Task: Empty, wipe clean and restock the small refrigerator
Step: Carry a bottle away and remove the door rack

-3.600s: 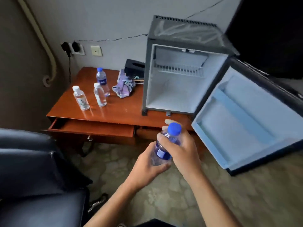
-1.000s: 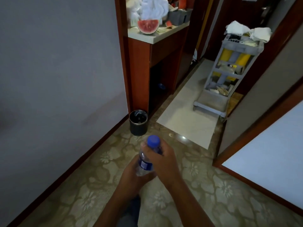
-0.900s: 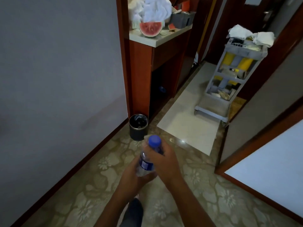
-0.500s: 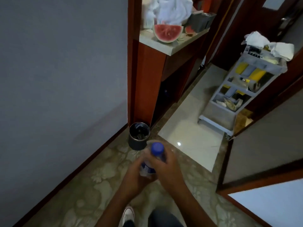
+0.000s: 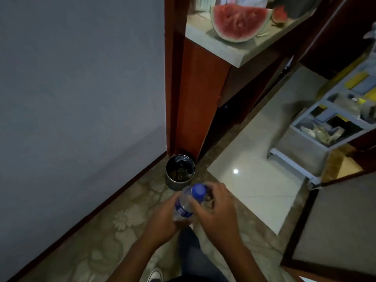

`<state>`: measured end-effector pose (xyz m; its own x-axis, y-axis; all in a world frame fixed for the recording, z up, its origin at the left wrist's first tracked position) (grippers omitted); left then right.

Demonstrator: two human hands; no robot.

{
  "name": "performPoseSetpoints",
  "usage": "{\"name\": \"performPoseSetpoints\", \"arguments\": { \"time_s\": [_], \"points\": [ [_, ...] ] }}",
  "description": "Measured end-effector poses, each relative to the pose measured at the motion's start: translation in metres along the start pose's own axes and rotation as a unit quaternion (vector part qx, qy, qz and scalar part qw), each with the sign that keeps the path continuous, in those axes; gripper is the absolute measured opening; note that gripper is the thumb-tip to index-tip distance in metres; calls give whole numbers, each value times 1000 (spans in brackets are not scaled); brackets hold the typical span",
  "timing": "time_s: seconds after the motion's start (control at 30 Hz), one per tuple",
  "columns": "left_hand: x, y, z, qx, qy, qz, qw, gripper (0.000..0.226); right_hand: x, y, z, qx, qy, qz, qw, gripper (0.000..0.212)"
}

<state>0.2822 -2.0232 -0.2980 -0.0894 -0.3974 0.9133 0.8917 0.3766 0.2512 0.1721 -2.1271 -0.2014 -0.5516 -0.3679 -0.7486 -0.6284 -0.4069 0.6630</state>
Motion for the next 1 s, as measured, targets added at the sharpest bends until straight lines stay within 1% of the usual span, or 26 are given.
{"name": "performPoseSetpoints", "arguments": {
  "time_s": [0.03,0.07,0.13,0.2,0.33,0.4,0.47,0.57,0.67,0.7,0.77,0.8,0.87,1.0],
  "points": [
    [1,0,-16,6,7,-20,1000,60,9,-1,-18,-7,-3,5,1000,27],
    [-1,1,-32,12,11,-38,999,69,19,-3,-35,-25,-8,18,1000,27],
    [-11,3,-61,25,25,-76,996,88,35,-10,-69,-64,-15,42,997,34],
    [-17,12,-87,53,35,-104,993,93,51,-19,-104,-96,-37,58,993,36],
    [-38,31,-123,96,82,-127,984,81,88,-59,-157,-136,-125,65,981,31],
    [-63,37,-141,112,83,-134,981,90,113,-84,-181,-149,-165,78,972,29],
    [-97,42,-162,135,82,-144,977,91,138,-113,-206,-153,-175,110,966,29],
    [-145,41,-200,131,113,-158,972,93,179,-161,-244,-153,-184,166,957,30],
    [-189,37,-242,107,120,-190,969,95,226,-215,-274,-154,-194,235,940,34],
    [-203,37,-256,107,124,-198,966,94,244,-235,-282,-156,-198,254,934,38],
    [-235,33,-281,104,131,-211,963,91,280,-275,-297,-163,-220,283,919,52],
    [-248,32,-294,108,124,-222,961,90,298,-296,-303,-169,-232,293,912,58],
    [-277,29,-318,111,113,-246,956,91,333,-339,-314,-184,-237,302,905,63],
    [-343,14,-349,91,116,-275,950,95,395,-418,-331,-204,-237,296,903,59]
  ]
}}
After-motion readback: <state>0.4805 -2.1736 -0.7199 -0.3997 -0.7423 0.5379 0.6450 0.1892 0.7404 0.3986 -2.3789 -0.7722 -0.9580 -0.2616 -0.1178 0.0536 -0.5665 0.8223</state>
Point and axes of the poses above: each hand's wrist, its own z-axis away from the middle knuckle, its own y-axis out of the back of the hand, x = y × z, the point moved 8 cm from there along -z, towards the middle knuckle, and after that the axes turned 11 degrees about z, right-handed, at the moved point
